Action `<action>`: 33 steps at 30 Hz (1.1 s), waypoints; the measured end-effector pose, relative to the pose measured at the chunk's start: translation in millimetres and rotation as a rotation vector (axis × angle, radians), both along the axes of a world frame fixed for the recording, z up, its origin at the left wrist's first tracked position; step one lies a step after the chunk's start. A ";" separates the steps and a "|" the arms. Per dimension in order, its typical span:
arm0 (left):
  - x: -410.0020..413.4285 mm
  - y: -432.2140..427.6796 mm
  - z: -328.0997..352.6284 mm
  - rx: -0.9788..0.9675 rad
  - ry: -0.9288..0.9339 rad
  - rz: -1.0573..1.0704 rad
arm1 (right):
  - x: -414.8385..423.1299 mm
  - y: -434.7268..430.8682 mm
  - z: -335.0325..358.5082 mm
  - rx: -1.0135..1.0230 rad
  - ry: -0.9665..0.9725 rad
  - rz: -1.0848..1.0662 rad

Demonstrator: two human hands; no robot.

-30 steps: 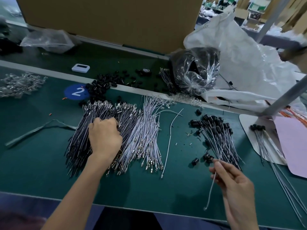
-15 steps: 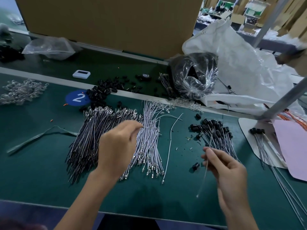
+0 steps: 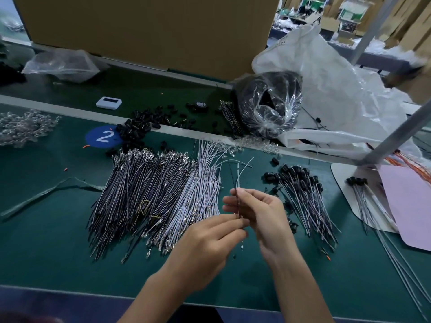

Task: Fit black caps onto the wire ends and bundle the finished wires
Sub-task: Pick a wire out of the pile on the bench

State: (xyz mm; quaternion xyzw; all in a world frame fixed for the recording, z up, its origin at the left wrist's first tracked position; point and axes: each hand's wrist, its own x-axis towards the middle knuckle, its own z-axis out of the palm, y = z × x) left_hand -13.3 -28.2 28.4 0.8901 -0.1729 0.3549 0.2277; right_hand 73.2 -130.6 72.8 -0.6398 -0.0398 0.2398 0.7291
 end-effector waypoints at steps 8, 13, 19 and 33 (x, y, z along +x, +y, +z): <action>0.5 -11.3 -13.0 -0.010 0.001 -0.025 | 1.5 -1.7 -0.2 0.087 0.018 -0.027; 3.6 -20.7 -17.1 -0.050 -0.016 -0.051 | 6.1 -8.8 -6.0 0.091 -0.023 -0.063; 13.0 -41.4 -14.1 -0.311 0.093 0.027 | 27.4 -66.5 2.0 0.153 -0.116 -0.370; 90.7 -83.0 -28.3 -0.174 0.658 0.265 | 26.3 -141.6 -16.9 -0.003 -0.217 -0.591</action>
